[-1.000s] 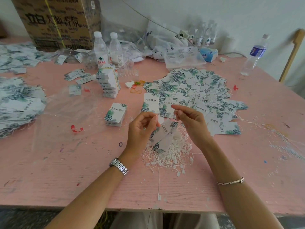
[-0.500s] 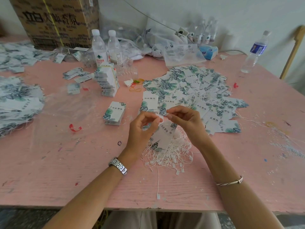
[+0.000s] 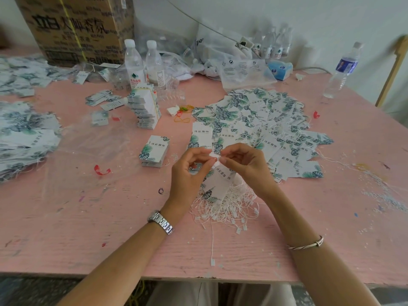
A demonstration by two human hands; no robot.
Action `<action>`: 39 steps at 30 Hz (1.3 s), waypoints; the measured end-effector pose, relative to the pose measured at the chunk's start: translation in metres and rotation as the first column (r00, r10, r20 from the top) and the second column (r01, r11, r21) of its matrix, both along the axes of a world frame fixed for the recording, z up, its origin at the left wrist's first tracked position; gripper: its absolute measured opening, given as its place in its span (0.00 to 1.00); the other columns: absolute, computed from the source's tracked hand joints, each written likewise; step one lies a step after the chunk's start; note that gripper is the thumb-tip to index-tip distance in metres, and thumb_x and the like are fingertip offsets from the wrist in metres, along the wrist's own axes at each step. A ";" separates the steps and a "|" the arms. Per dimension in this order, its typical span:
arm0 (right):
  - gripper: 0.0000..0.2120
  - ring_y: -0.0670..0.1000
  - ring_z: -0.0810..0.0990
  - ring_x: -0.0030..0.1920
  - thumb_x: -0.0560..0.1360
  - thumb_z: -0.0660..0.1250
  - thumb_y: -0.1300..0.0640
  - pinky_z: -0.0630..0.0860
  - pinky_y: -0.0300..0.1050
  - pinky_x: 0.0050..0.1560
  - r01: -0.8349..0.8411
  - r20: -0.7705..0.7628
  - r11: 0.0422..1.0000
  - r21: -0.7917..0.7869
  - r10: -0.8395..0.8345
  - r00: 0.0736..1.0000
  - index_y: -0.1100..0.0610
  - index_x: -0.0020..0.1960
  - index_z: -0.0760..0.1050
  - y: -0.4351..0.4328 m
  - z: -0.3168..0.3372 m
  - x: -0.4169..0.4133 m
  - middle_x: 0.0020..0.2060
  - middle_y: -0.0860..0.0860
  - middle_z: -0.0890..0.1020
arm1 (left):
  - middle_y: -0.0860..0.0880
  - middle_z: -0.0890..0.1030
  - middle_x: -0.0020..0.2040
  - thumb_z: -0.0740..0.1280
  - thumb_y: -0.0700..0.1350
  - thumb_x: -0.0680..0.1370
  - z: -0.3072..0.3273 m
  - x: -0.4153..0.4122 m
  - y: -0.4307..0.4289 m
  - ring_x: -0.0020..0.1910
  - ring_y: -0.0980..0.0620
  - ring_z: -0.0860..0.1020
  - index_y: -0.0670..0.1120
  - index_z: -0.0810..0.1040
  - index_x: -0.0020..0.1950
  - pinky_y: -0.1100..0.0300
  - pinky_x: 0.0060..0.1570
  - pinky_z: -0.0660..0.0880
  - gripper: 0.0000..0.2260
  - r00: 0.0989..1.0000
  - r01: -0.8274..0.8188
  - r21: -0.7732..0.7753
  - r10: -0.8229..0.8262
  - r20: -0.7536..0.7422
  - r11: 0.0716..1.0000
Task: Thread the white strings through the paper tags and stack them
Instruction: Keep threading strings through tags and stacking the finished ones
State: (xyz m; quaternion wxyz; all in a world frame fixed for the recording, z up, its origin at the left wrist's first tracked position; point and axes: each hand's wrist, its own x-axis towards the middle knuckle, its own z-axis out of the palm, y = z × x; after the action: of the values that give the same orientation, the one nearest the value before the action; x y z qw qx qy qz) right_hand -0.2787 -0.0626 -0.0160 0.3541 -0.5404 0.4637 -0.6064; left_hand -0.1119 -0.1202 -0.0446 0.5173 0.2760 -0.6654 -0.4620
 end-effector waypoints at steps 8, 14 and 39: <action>0.06 0.48 0.82 0.42 0.71 0.74 0.60 0.77 0.37 0.45 0.022 -0.072 1.000 -0.012 -0.023 0.997 0.57 0.48 0.82 0.000 0.000 0.002 0.40 0.49 0.85 | 0.58 0.84 0.48 0.75 0.43 0.76 -0.001 0.000 0.000 0.48 0.52 0.84 0.53 0.79 0.52 0.38 0.53 0.78 0.09 1.000 -0.020 -0.050 0.021 0.017 0.999; 0.05 0.48 0.83 0.43 0.72 0.74 0.60 0.78 0.38 0.46 0.053 -0.112 0.998 -0.033 -0.057 0.992 0.55 0.48 0.82 -0.001 -0.002 0.004 0.41 0.47 0.85 | 0.57 0.84 0.47 0.75 0.43 0.76 -0.005 -0.001 -0.001 0.47 0.52 0.83 0.55 0.80 0.51 0.36 0.50 0.79 0.09 0.999 -0.028 -0.064 0.029 0.022 0.998; 0.03 0.48 0.79 0.34 0.71 0.73 0.65 0.75 0.38 0.39 -0.022 0.016 0.991 0.131 0.020 1.000 0.61 0.44 0.82 0.002 0.000 0.002 0.33 0.52 0.83 | 0.57 0.82 0.42 0.70 0.48 0.77 -0.002 0.001 0.004 0.43 0.60 0.80 0.45 0.82 0.48 0.70 0.45 0.73 0.07 0.986 -0.002 -0.277 0.047 0.157 0.961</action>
State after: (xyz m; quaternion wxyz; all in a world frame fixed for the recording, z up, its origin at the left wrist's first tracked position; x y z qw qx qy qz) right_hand -0.2764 -0.0606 -0.0165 0.3986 -0.5162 0.4942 -0.5748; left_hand -0.1113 -0.1166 -0.0463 0.5004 0.2461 -0.7598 -0.3343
